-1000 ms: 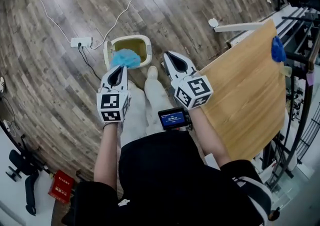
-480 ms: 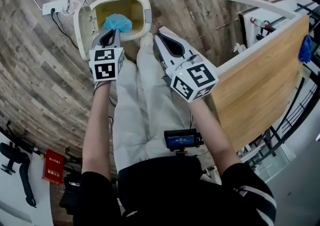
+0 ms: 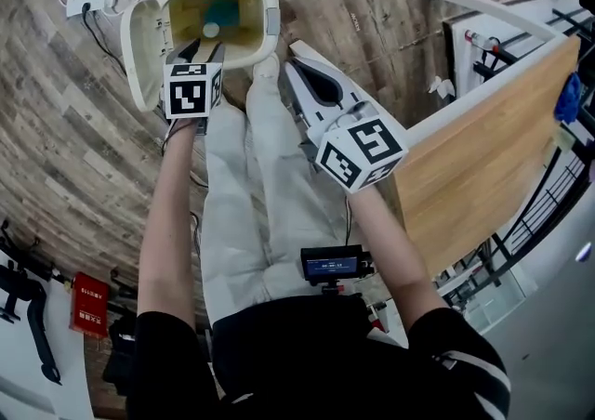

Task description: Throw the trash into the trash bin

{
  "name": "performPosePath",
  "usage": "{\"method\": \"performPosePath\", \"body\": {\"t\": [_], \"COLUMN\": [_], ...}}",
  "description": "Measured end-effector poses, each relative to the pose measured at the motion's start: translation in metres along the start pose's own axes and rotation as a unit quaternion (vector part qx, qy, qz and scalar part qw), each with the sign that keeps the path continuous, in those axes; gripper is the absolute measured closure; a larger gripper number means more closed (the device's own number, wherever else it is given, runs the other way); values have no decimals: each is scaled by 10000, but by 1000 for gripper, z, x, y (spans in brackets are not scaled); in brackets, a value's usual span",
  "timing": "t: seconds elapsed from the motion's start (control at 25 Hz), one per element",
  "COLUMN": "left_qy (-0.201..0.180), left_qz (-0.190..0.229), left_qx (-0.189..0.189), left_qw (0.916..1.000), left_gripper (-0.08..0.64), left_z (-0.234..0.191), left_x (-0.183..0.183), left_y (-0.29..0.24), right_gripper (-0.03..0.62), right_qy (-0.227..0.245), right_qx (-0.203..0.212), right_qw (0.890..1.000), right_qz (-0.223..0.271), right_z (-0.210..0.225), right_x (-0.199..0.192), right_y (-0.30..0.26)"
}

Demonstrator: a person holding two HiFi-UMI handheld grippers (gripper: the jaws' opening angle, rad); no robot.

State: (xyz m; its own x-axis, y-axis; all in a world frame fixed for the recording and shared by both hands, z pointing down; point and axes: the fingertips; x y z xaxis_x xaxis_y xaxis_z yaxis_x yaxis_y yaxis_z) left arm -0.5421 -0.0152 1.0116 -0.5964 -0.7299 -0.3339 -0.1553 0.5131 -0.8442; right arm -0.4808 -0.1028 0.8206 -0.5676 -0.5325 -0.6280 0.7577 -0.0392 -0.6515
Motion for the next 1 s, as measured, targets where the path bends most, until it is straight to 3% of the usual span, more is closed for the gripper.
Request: {"method": "performPosePath", "body": {"t": [0.16, 0.24, 0.36, 0.48, 0.6, 0.76, 0.88, 1.0], "left_qy": [-142, -123, -21, -465, -857, -934, -1052, -1109], "left_qz": [-57, 125, 554, 1121, 1778, 2502, 3032, 3667], "left_qx": [37, 136, -245, -444, -464, -700, -515, -284], "left_qw": [9999, 9998, 9982, 9916, 9792, 9611, 9457, 9232], "left_gripper": [397, 554, 555, 554, 555, 555, 554, 554], "left_z": [8, 18, 53, 82, 115, 163, 175, 185], "left_x": [-2, -2, 18, 69, 106, 116, 120, 124], "left_y": [17, 42, 96, 166, 251, 362, 429, 491], "right_gripper": [595, 595, 595, 595, 595, 595, 595, 595], "right_qy": [52, 171, 516, 839, 1073, 1250, 1527, 2100], "right_qx": [-55, -46, -18, 29, -36, -405, 238, 728], "right_qw": [9999, 9998, 9984, 9945, 9899, 9839, 9738, 9510], "right_qz": [109, 107, 234, 634, 924, 1212, 1670, 2150], "right_z": [-7, -21, -51, -79, -99, -121, -166, -208], "right_x": [14, 24, 58, 104, 127, 155, 194, 228], "right_y": [4, 17, 48, 73, 104, 156, 183, 217]}}
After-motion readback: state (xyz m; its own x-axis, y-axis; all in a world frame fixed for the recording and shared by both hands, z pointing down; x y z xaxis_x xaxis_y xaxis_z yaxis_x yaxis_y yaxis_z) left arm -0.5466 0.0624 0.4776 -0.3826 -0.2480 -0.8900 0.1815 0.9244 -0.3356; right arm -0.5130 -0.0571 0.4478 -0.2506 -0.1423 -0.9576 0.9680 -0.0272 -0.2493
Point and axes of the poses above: the fingertips, and each gripper's own axes: y backward along the fingers, z to its right, x out of its top, and after that the axes turned 3 degrees about -x, right-handed
